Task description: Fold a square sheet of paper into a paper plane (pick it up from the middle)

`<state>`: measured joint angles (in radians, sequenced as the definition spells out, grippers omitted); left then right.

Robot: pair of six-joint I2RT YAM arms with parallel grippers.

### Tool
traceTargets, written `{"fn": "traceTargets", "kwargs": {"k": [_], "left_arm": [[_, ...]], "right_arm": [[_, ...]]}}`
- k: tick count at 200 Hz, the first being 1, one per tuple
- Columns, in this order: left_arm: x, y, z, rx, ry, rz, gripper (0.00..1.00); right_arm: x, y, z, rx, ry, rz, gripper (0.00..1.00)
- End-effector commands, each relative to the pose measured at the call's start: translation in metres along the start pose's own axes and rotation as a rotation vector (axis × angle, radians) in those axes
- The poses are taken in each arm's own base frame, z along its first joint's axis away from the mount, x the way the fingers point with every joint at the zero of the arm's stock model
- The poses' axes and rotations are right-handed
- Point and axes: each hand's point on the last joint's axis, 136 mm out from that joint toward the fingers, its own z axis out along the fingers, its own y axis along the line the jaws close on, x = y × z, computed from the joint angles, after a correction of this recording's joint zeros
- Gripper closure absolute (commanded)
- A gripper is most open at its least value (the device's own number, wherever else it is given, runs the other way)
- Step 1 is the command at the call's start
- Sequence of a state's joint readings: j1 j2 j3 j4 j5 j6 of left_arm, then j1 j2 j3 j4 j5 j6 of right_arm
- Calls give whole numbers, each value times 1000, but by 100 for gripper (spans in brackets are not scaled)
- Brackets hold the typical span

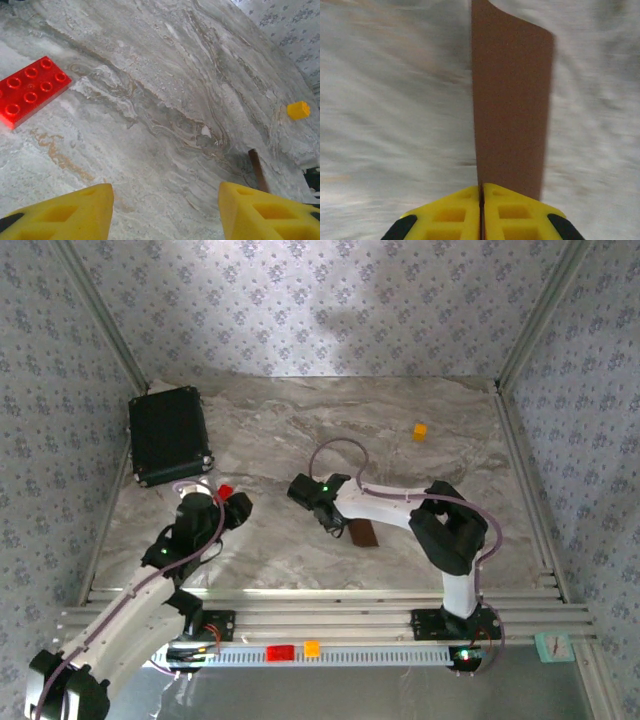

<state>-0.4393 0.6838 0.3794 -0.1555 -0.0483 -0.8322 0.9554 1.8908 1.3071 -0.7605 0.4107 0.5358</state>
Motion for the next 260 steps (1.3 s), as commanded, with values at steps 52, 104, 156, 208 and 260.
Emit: {"fn": "traceTargets", "kwargs": {"k": [52, 104, 156, 208, 260], "left_arm": [[25, -13, 12, 92, 139, -12, 52], [60, -57, 47, 237, 409, -9, 55], [101, -91, 76, 245, 589, 55, 51], [134, -97, 92, 229, 711, 40, 47], [151, -100, 102, 225, 773, 26, 46]], "right_arm": [[-40, 46, -51, -768, -94, 284, 49], [-17, -29, -19, -955, -77, 671, 78], [-12, -20, -8, -1028, -9, 668, 91], [10, -21, 33, -990, 110, 786, 92], [36, -23, 47, -1020, 141, 845, 92]]}}
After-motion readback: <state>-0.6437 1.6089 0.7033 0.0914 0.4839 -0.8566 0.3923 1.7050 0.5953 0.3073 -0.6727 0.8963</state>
